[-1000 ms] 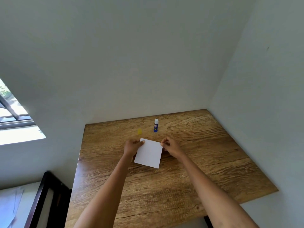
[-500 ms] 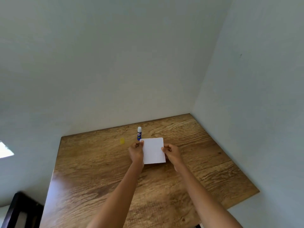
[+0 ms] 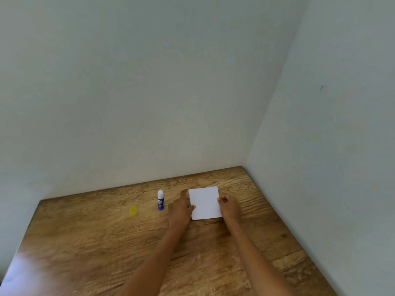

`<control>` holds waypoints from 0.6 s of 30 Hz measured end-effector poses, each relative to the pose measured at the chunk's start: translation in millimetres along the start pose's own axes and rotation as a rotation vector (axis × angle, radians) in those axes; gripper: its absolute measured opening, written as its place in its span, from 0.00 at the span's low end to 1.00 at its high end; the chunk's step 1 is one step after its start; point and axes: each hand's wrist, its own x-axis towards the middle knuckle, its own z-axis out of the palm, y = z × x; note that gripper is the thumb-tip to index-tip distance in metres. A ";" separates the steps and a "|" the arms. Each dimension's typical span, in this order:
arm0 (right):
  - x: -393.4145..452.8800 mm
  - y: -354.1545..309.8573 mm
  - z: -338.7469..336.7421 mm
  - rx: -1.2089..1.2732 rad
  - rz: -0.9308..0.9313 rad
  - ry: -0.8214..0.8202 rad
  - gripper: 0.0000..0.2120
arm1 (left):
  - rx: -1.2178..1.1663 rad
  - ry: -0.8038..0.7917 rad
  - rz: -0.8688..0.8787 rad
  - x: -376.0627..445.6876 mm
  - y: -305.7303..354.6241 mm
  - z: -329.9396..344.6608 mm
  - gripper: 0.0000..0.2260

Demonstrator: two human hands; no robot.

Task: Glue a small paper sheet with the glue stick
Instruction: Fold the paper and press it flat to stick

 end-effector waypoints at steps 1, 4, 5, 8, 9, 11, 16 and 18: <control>2.4 0.6 2.3 -0.014 -0.004 0.001 0.12 | 0.084 -0.009 0.044 3.2 -1.9 2.4 0.23; 5.8 1.7 7.3 -0.067 -0.027 0.017 0.11 | 0.240 -0.047 0.138 8.5 -9.1 9.9 0.17; 6.2 2.1 8.2 -0.082 -0.039 0.023 0.11 | 0.286 -0.050 0.160 8.4 -11.3 11.8 0.17; 7.9 4.9 10.3 -0.099 -0.068 0.028 0.10 | 0.379 -0.035 0.200 6.3 -15.8 16.0 0.18; 8.3 5.1 10.5 -0.110 -0.073 0.026 0.10 | 0.379 -0.032 0.203 5.0 -15.8 16.1 0.18; 8.0 3.8 9.7 -0.126 -0.071 0.031 0.11 | 0.333 -0.015 0.202 0.5 -13.3 14.1 0.19; -14.5 -8.4 15.9 -0.040 -0.275 0.115 0.10 | 0.097 0.182 0.197 -30.0 -18.5 1.8 0.10; -33.3 -16.6 29.4 -0.019 -0.449 0.002 0.10 | -0.079 0.293 0.159 -48.2 -25.4 -4.1 0.03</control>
